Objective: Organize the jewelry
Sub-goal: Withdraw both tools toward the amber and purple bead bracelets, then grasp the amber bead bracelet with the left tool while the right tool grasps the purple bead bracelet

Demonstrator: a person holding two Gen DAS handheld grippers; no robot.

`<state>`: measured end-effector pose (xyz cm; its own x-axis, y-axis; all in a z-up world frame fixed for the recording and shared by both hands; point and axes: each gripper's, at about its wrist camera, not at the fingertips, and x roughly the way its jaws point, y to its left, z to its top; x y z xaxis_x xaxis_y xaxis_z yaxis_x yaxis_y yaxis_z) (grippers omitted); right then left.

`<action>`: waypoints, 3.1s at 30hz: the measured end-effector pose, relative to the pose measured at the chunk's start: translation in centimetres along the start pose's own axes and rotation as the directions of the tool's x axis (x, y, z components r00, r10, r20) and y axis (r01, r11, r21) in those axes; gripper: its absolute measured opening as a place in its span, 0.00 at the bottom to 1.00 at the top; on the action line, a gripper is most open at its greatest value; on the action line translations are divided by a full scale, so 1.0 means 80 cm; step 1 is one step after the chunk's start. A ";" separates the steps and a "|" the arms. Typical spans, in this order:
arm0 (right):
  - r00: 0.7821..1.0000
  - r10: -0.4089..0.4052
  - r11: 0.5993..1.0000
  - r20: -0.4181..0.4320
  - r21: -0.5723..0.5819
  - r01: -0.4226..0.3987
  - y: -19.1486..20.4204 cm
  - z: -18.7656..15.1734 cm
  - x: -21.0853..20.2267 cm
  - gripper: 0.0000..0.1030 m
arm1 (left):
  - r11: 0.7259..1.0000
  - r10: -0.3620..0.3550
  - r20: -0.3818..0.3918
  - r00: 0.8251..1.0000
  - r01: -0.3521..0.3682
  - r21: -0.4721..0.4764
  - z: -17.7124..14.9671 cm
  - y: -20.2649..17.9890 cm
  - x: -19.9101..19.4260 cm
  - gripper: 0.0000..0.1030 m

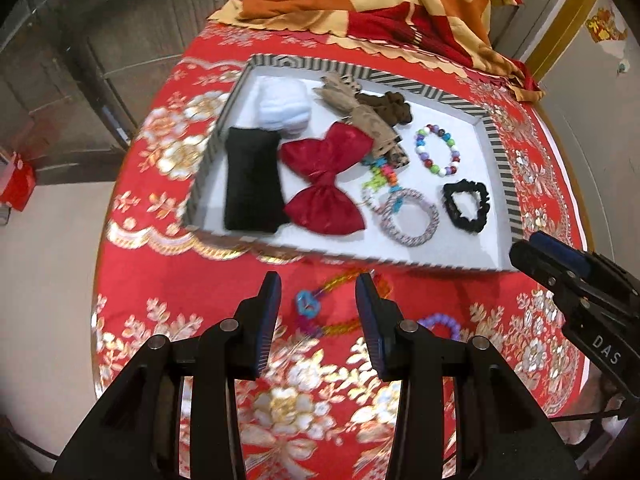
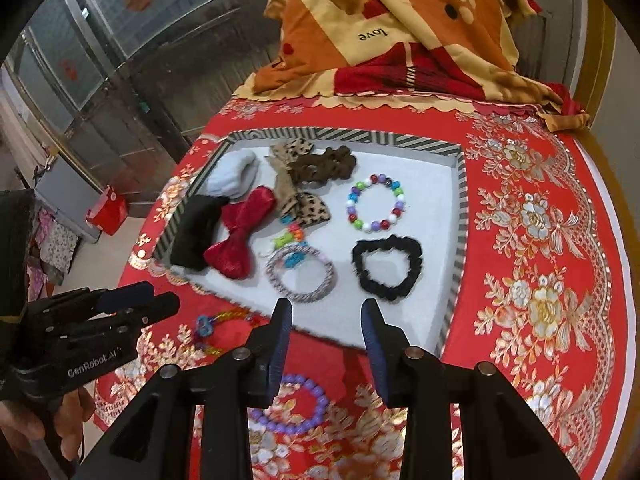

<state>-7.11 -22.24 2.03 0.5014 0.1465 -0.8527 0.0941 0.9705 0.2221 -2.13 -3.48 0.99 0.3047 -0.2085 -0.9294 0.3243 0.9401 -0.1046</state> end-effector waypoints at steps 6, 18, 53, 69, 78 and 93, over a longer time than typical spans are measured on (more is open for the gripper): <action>1.000 0.005 1.000 -0.025 -0.015 -0.006 0.018 -0.027 -0.004 0.35 | 0.999 0.001 -0.002 1.000 -0.001 -0.045 -0.021 0.037 -0.012 0.37; 0.998 0.012 0.999 -0.064 -0.038 -0.015 0.039 -0.062 0.001 0.35 | 0.992 0.041 -0.020 0.999 -0.043 -0.118 -0.057 0.100 -0.019 0.37; 0.986 -0.016 1.000 -0.166 -0.020 0.013 0.017 -0.091 0.041 0.35 | 0.983 -0.003 -0.100 0.995 0.021 0.181 -0.021 0.012 0.073 0.49; 0.987 -0.025 0.999 -0.159 -0.052 0.017 0.012 -0.086 0.069 0.35 | 0.965 0.048 -0.072 0.996 -0.028 0.259 0.006 -0.024 0.107 0.49; 0.987 -0.108 0.987 -0.115 -0.135 0.092 0.023 -0.093 0.080 0.21 | 0.960 0.005 -0.064 0.998 0.013 0.280 0.003 -0.046 0.109 0.13; 1.000 -0.009 0.994 -0.006 -0.108 0.009 0.013 -0.074 0.011 0.09 | 0.969 -0.132 -0.099 0.986 0.149 0.195 -0.015 -0.014 0.058 0.08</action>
<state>-11.70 -19.95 -1.26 0.4952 0.1385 -0.8577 0.0053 0.9867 0.1623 -2.15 -5.20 -3.65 0.1694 -0.3033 -0.9377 0.5343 0.8278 -0.1712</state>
